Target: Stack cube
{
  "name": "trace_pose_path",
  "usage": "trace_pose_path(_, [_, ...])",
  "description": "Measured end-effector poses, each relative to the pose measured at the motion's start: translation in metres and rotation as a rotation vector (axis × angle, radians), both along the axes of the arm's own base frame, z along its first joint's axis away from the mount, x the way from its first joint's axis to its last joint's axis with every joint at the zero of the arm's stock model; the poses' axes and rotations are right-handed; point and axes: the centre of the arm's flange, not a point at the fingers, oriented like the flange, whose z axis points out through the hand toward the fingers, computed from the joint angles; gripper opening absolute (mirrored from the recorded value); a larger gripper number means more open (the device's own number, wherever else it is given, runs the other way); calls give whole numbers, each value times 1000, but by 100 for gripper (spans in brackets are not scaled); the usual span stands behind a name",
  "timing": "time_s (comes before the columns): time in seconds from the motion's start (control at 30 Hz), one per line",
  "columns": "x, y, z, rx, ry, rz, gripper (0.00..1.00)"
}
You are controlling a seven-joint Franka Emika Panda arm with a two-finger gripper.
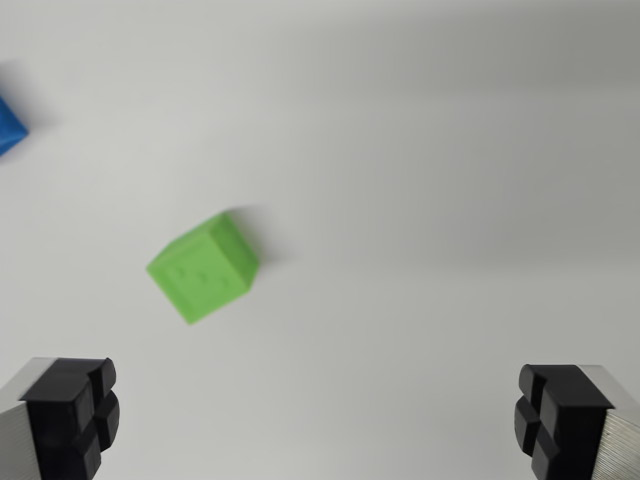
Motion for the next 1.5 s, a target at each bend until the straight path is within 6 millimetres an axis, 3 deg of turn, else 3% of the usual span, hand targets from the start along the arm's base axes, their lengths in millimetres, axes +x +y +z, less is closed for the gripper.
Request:
trace_pose_path(0.63, [6,28,-24,1,-3,67,100])
trace_pose_path(1.5, [18,89,-76,2,-7,219,100])
